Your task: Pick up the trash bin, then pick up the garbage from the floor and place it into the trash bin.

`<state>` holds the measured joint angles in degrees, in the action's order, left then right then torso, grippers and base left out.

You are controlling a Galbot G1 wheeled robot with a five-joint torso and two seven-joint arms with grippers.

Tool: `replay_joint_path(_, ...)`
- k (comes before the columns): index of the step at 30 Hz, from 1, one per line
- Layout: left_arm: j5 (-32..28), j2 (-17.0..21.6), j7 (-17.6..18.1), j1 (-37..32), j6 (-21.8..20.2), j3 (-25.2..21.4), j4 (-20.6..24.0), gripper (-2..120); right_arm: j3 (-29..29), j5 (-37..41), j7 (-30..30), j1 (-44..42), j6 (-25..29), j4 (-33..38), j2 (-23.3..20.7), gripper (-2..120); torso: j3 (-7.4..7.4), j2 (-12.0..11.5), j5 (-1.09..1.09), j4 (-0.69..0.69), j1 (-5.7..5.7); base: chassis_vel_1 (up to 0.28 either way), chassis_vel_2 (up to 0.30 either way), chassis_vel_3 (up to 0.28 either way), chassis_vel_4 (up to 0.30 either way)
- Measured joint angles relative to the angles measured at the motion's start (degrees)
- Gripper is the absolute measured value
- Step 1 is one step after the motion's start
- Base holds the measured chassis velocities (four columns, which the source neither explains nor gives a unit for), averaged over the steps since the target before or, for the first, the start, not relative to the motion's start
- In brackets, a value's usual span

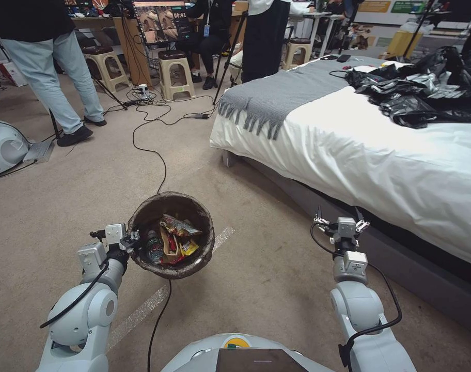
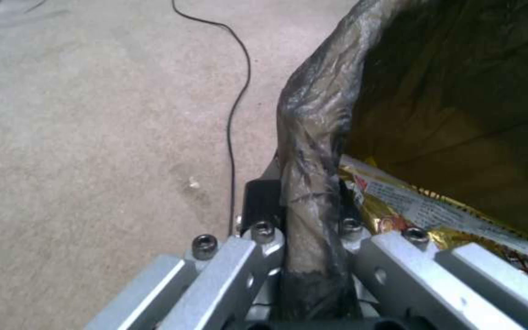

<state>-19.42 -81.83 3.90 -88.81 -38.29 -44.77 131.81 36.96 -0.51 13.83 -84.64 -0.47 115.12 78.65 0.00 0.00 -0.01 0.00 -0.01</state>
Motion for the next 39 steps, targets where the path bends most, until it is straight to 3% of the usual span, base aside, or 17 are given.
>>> replay_joint_path(13,-0.7,-0.4,1.0,0.2,-0.4,0.0,0.0,0,-0.2,-0.2,-0.2,0.0,0.0,-0.7,0.6,100,0.0,0.0,0.01,0.0,0.0,0.022,0.024,0.02,0.022)
replay_joint_path(39,-2.2,-0.3,1.2,0.9,-0.4,-1.0,-1.6,0,-3.6,-3.0,-0.2,0.7,1.4,-2.3,2.3,100,0.0,0.0,0.01,0.0,0.01,0.1,0.104,0.108,0.102)
